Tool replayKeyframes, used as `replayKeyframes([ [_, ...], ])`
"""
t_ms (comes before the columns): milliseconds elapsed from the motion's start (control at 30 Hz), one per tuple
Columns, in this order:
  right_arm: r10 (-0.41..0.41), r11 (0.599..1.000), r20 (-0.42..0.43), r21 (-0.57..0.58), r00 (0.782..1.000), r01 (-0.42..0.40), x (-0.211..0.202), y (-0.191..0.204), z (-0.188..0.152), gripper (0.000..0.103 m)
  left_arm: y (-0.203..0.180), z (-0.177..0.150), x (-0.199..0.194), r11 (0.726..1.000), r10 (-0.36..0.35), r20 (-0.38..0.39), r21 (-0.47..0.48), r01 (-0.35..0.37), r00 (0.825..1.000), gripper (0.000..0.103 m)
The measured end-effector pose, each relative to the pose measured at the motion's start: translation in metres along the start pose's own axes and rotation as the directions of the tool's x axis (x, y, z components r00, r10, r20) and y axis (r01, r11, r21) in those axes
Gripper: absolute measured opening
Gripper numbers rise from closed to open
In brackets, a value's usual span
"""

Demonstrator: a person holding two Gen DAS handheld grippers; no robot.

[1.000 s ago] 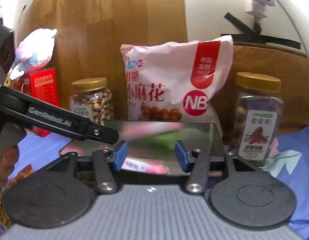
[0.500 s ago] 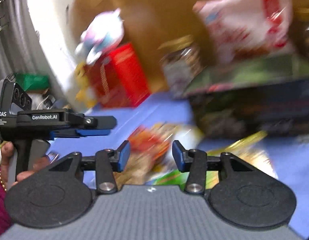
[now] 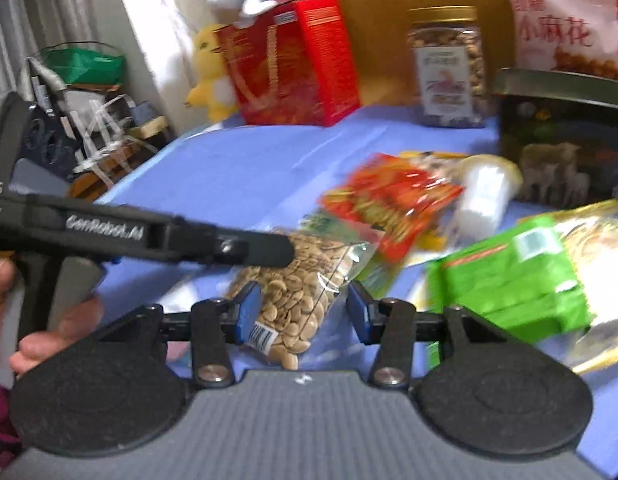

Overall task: Organize snacks
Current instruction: 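Grasp the clear bag of nuts with the left tool, then lower the bag of nuts into the tin box and open the left tool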

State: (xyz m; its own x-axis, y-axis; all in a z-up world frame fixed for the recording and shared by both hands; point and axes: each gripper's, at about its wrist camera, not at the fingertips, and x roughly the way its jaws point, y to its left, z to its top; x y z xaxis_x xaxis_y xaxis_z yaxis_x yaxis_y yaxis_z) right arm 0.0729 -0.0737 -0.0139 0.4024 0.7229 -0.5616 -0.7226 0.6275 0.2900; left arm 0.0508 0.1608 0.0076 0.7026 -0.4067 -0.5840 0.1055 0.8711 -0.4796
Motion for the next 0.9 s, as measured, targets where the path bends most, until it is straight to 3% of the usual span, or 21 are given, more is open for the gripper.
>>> replayKeyframes([
  [67, 0.033, 0.999, -0.007, -0.020, 0.999, -0.033, 0.000, 0.010, -0.004, 0.051, 0.006, -0.007, -0.015, 1.000, 0.000, 0.022, -0.013, 0.000, 1.000, 0.058],
  [167, 0.035, 0.998, -0.017, -0.052, 0.999, -0.036, 0.004, 0.019, -0.007, 0.052, 0.015, -0.016, -0.034, 0.997, -0.058, 0.048, -0.054, 0.061, 0.997, 0.058],
  [267, 0.044, 0.997, -0.020, -0.061, 0.999, -0.045, 0.007, 0.021, -0.010, 0.066, 0.015, -0.021, -0.041, 0.995, -0.075, 0.058, -0.064, 0.079, 0.996, 0.061],
  [467, 0.006, 0.984, -0.003, -0.178, 1.000, -0.007, 0.003, 0.037, -0.023, 0.079, 0.008, -0.024, -0.034, 0.983, -0.163, 0.050, -0.076, 0.166, 0.985, 0.062],
  [500, 0.000, 0.982, 0.005, -0.191, 1.000, 0.001, 0.003, 0.038, -0.025, 0.078, 0.005, -0.025, -0.033, 0.987, -0.146, 0.055, -0.061, 0.150, 0.988, 0.062],
  [633, -0.014, 0.979, 0.031, -0.201, 0.999, 0.020, 0.001, 0.037, -0.027, 0.064, 0.005, -0.030, -0.022, 0.995, -0.080, 0.028, -0.060, 0.081, 0.996, 0.058],
  [667, -0.007, 0.982, 0.037, -0.191, 0.999, 0.014, 0.000, 0.035, -0.028, 0.054, 0.007, -0.031, -0.020, 0.995, -0.070, 0.021, -0.072, 0.071, 0.997, 0.058],
  [800, 0.031, 0.991, 0.067, -0.128, 0.997, -0.022, -0.008, 0.023, -0.028, 0.034, 0.010, -0.035, -0.019, 0.994, -0.084, 0.007, -0.072, 0.084, 0.996, 0.063],
  [900, 0.050, 0.996, 0.088, -0.074, 0.995, -0.043, -0.014, 0.016, -0.028, 0.028, 0.003, -0.037, -0.018, 0.995, -0.092, -0.005, -0.045, 0.092, 0.996, 0.063],
])
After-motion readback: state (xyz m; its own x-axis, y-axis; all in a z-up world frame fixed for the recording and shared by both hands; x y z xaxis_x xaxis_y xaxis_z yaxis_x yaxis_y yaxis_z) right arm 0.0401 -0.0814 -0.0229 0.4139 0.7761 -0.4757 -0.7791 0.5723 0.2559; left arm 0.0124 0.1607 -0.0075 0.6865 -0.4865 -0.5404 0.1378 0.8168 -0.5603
